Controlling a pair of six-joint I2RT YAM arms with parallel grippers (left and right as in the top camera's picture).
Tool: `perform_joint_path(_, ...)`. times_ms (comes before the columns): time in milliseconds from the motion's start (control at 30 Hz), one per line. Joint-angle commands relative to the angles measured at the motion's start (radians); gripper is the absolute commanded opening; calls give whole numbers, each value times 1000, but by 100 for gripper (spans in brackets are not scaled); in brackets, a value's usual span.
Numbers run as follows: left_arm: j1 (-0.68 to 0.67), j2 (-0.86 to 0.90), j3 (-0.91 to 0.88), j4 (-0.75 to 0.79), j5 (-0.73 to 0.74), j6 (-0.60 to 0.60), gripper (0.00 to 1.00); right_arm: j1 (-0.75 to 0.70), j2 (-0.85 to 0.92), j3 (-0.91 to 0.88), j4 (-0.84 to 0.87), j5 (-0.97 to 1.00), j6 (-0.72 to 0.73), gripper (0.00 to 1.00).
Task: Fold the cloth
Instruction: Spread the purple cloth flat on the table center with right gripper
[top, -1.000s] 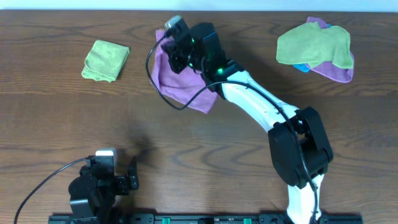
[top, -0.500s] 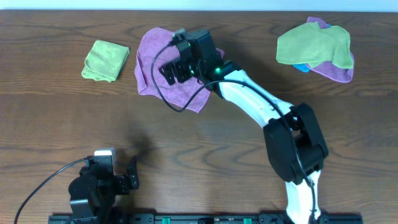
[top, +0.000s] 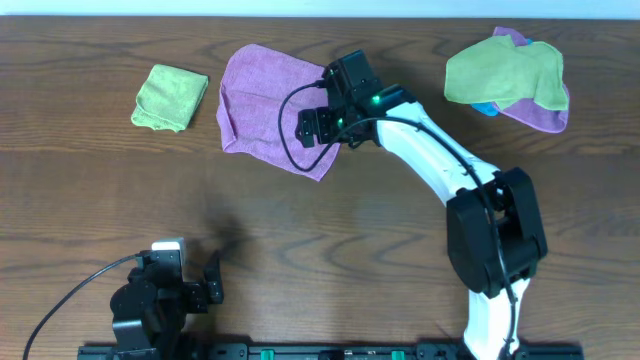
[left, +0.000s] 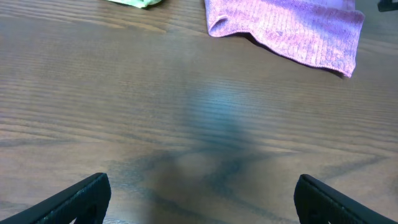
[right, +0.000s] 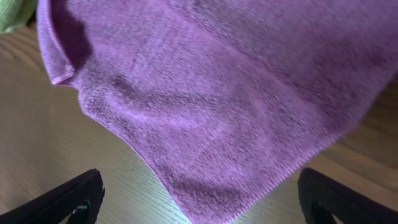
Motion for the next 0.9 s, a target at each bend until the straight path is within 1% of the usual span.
perform_joint_path(0, 2, -6, -6, 0, 8, -7, 95, -16, 18, 3, -19, -11, 48, 99)
perform_joint_path(167, 2, -6, -6, 0, 8, -7, 95, -29, 55, 3, -27, -43, 90, 99)
perform_joint_path(400, 2, -6, -6, 0, 8, -7, 95, -36, 84, 1, -64, -42, 119, 96)
perform_joint_path(500, 2, -6, -6, 0, 8, -7, 95, -37, 104, 0, -71, -75, 121, 96)
perform_joint_path(667, 2, -6, -6, 0, 8, -7, 96, -38, 132, 0, -74, -95, 138, 89)
perform_joint_path(867, 2, -6, -6, 0, 8, -7, 95, -37, 159, 0, -78, -125, 152, 86)
